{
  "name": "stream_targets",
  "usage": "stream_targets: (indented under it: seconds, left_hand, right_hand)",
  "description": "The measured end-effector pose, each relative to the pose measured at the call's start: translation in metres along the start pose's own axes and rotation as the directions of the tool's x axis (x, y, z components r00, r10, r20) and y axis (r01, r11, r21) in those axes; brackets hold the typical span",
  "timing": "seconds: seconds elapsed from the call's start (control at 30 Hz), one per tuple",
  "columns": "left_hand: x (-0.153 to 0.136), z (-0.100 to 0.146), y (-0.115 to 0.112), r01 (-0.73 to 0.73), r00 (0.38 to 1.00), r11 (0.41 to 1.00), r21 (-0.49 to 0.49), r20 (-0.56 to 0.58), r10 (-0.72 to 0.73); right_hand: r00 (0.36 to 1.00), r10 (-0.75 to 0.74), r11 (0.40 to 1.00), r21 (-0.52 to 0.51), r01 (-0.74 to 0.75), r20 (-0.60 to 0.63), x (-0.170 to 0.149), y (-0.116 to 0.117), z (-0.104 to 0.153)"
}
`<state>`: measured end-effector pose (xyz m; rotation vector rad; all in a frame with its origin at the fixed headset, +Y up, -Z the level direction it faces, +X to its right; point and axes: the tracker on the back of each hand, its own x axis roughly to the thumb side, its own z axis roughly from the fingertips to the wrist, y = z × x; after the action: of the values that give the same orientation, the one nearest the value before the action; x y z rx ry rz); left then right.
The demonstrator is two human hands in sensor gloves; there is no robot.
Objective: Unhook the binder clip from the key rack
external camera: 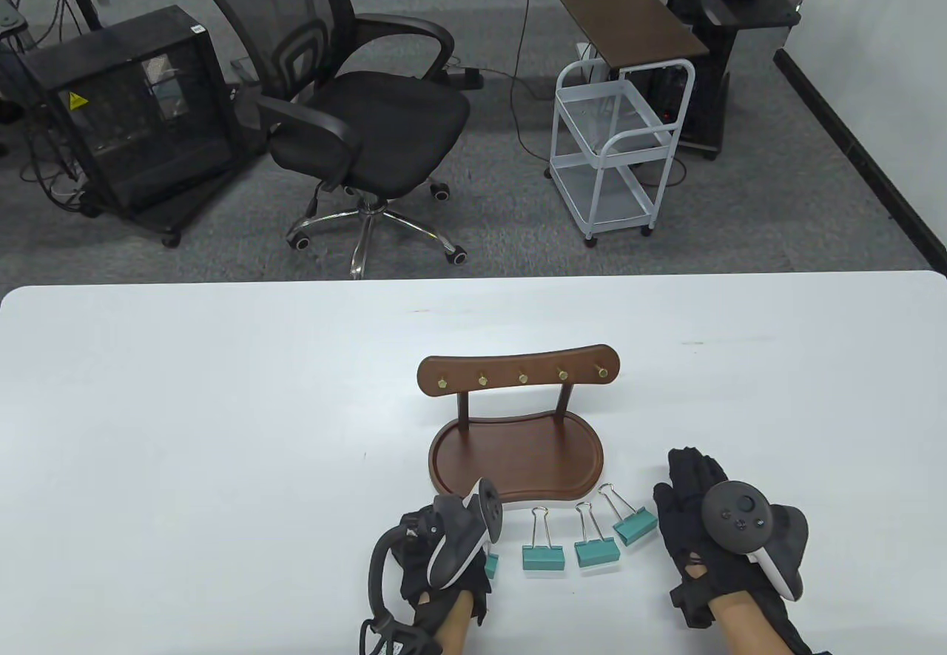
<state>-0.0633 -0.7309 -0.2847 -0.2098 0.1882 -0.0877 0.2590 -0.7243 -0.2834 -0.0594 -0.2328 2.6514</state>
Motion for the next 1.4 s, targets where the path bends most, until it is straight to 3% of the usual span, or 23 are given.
stream_targets:
  seconds: [0.2,0.43,0.63,0.9,1.07,1.4]
  left_hand:
    - [-0.006,0.000,0.010,-0.078,0.997,0.995,0.068,0.015,0.077]
    - [-0.004,0.013,0.031,-0.165,0.983,0.964,0.207,0.112,0.144]
    - [0.004,0.023,0.040,-0.314,0.934,0.930,0.189,0.239,0.266]
    - [0.003,0.025,0.027,-0.396,0.878,0.899,0.188,0.364,0.311]
    - [-0.004,0.022,0.020,-0.435,0.860,0.885,0.164,0.367,0.355]
    - [-0.005,0.021,0.019,-0.442,0.858,0.880,0.175,0.370,0.357]
  right_hand:
    - [0.999,0.037,0.999,-0.018,-0.037,0.018,0.007,-0.001,0.000]
    - [0.990,0.117,0.991,-0.068,-0.111,0.081,0.034,-0.008,-0.003]
    - [0.986,0.101,0.992,-0.094,-0.089,0.130,0.065,-0.004,0.001]
    - [0.987,0.059,0.997,-0.065,-0.050,0.151,0.082,0.020,0.011]
    - [0.981,0.090,0.995,-0.046,-0.083,0.174,0.077,0.033,0.012]
    - [0.990,0.013,0.999,-0.053,-0.006,0.137,0.063,0.034,0.011]
